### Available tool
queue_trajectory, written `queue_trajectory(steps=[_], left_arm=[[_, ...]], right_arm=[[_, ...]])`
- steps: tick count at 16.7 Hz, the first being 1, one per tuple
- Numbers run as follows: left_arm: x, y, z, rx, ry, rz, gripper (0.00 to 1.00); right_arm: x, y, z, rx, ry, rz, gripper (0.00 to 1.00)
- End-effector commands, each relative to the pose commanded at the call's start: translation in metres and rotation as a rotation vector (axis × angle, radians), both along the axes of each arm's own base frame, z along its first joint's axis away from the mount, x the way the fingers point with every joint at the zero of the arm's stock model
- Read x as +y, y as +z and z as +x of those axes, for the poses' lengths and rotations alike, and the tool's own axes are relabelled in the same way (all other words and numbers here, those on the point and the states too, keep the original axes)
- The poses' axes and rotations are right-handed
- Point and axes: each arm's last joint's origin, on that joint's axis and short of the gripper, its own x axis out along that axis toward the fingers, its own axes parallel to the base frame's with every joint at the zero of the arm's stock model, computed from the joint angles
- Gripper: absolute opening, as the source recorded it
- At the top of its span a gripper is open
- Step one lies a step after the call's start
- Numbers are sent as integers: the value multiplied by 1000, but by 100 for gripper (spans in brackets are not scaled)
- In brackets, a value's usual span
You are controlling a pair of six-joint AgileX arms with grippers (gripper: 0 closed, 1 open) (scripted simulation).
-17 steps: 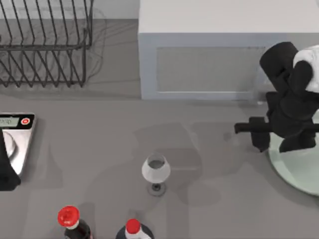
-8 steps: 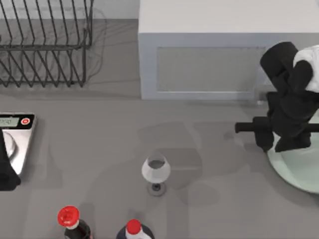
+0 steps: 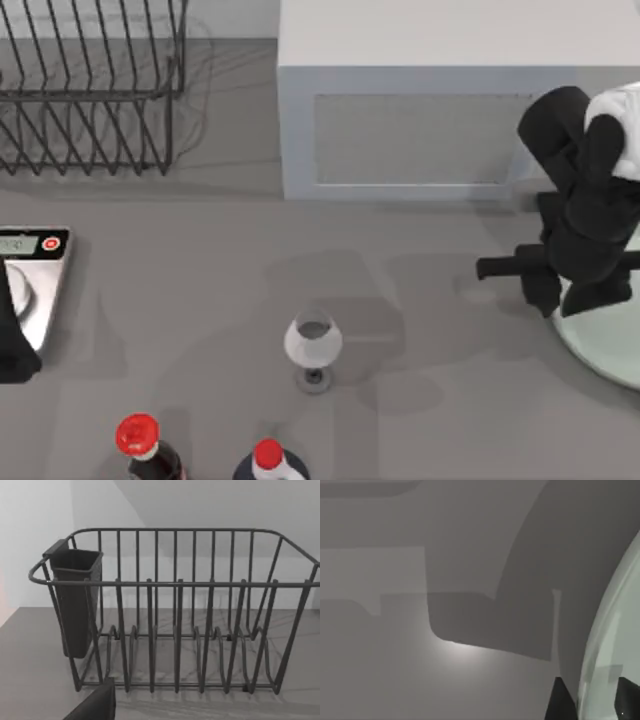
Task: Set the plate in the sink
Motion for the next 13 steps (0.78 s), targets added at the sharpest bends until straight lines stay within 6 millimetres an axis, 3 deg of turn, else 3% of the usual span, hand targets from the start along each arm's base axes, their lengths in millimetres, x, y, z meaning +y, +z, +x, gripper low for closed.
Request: queue_trajectory(steps=[4,13], left_arm=[[0,0,0,0,0,0,100],[0,0,0,0,0,0,100]], right_arm=[[8,39,-4,79,60,-80,0],[7,195,7,21,33,-40,0]])
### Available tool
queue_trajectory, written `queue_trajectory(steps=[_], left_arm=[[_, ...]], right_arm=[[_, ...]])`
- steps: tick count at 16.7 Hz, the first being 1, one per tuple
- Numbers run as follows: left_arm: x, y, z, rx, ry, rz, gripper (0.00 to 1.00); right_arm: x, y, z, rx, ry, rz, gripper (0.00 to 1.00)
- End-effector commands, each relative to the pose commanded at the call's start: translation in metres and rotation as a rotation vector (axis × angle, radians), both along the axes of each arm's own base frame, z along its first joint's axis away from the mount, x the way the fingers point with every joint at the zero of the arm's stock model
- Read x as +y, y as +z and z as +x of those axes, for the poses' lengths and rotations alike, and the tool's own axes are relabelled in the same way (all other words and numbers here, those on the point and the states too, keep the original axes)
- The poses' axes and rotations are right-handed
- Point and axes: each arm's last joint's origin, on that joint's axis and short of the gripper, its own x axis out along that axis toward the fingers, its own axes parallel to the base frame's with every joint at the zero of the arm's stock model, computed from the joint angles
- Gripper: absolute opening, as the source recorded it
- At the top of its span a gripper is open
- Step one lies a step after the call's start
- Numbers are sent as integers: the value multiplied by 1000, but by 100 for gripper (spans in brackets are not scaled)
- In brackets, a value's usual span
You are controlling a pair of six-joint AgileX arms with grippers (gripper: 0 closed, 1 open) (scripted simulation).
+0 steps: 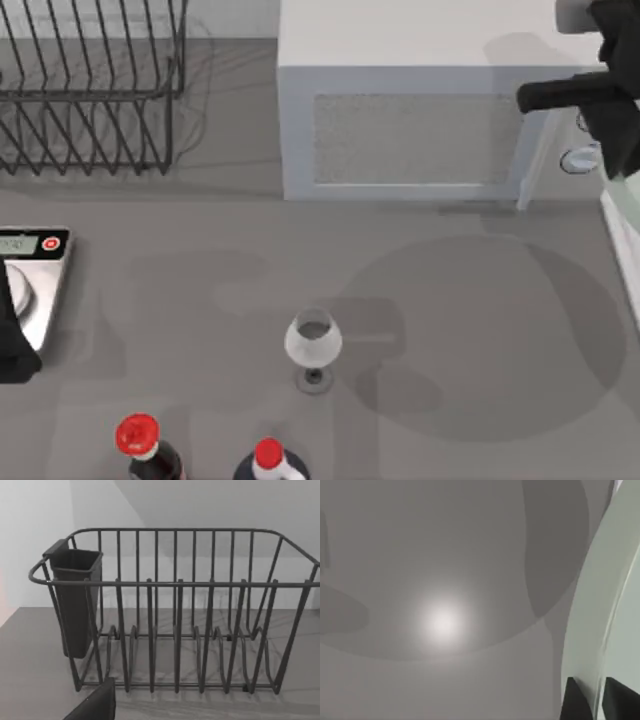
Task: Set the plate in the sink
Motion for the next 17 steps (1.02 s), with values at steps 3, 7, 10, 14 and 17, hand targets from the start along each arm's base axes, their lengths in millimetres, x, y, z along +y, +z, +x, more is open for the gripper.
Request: queue_trajectory(steps=[3,7,10,14,17], left_arm=[[0,0,0,0,0,0,100],[0,0,0,0,0,0,100],[0,0,0,0,0,0,100],[0,0,0,0,0,0,100],[0,0,0,0,0,0,100]], right_arm=[[-7,33,1,-52,-44,60,0],[-11,46,3,-81,-74,100,0],[-11,46,3,-81,-74,100,0],[-18,46,12,-106,-94,95,0],[-46,37,48,-153,-157,72,0]])
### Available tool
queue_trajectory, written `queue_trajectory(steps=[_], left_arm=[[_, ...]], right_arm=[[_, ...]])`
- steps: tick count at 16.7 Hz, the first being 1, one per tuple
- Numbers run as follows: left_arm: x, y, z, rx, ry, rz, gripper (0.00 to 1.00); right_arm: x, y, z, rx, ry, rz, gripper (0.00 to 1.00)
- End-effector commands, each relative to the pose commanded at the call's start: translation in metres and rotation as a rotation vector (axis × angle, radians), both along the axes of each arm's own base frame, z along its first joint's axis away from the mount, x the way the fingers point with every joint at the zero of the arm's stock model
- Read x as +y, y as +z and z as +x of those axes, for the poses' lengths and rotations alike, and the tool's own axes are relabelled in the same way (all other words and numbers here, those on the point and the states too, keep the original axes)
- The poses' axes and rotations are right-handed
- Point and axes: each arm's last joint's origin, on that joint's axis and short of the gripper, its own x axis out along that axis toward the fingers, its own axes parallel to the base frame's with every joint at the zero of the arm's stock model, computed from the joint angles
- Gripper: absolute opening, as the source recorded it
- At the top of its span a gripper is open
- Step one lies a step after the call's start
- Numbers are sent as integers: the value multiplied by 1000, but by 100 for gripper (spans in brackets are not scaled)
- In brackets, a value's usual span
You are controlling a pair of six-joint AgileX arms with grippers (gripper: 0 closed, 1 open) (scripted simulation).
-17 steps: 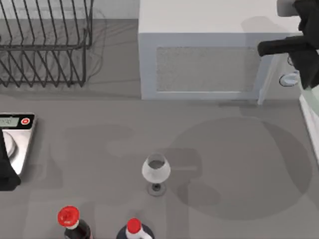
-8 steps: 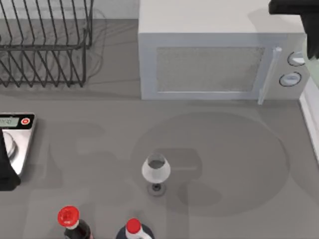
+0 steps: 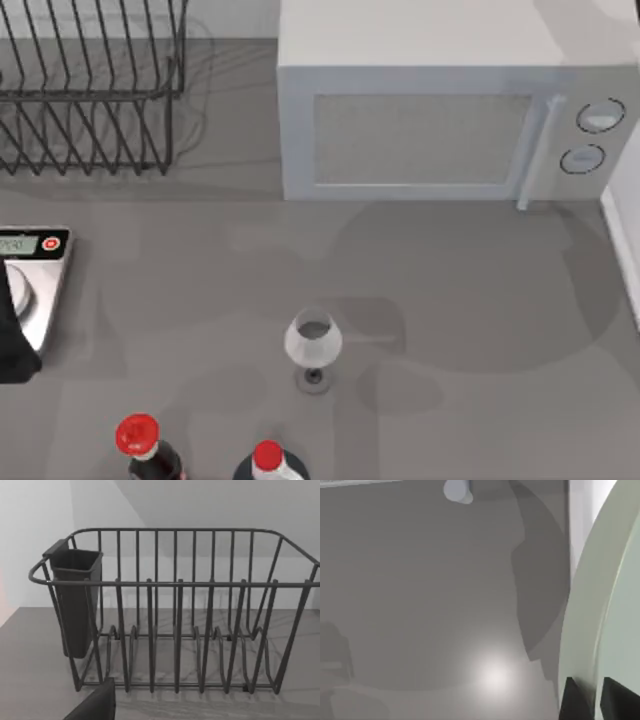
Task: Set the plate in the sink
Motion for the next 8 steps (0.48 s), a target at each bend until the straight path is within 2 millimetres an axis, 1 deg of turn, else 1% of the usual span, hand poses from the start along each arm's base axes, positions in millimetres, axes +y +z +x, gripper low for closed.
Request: queue_trajectory(steps=[2,4,6,8], left_arm=[[0,0,0,0,0,0,100],[0,0,0,0,0,0,100],[0,0,0,0,0,0,100],[0,0,0,0,0,0,100]], right_arm=[[-27,-13,29,-19,-39,-18,0],[-55,-34,57,-12,-53,-32,0],[-76,-66,82,24,-34,-35,0],[-93,-99,100,74,5,-28,0]])
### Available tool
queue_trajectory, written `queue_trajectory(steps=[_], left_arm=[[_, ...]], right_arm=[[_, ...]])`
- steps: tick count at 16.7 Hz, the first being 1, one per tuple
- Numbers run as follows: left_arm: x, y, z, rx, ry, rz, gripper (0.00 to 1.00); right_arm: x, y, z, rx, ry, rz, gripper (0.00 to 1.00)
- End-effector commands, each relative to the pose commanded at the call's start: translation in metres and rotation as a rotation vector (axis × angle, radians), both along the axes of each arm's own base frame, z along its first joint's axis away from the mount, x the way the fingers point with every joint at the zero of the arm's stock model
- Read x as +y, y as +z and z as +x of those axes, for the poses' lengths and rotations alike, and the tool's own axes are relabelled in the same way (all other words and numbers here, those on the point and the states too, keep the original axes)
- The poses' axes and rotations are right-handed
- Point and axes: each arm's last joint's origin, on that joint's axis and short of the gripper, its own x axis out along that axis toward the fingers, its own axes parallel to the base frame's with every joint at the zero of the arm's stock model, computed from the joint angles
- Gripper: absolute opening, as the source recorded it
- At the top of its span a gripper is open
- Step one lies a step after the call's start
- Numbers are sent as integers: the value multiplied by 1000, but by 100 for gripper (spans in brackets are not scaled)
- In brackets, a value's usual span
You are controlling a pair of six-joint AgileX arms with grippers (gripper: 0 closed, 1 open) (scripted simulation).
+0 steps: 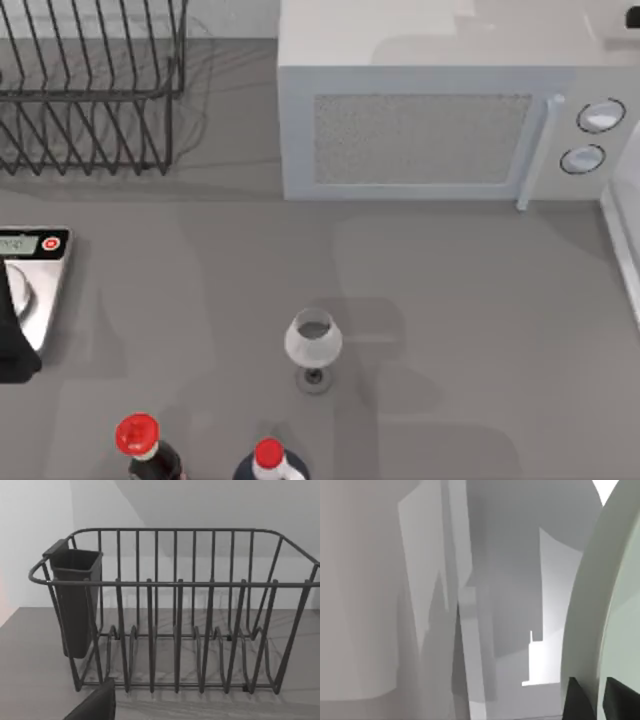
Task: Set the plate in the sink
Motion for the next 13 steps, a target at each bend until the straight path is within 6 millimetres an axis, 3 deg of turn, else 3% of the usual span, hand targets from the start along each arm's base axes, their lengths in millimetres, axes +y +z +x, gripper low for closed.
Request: queue_trajectory(steps=[2,4,9,13], left_arm=[[0,0,0,0,0,0,100],[0,0,0,0,0,0,100],[0,0,0,0,0,0,100],[0,0,0,0,0,0,100]], right_arm=[[-11,-27,11,43,41,16,0],[-17,-42,15,68,74,31,0],[-18,-45,16,73,82,35,0],[-18,-45,16,73,82,35,30]])
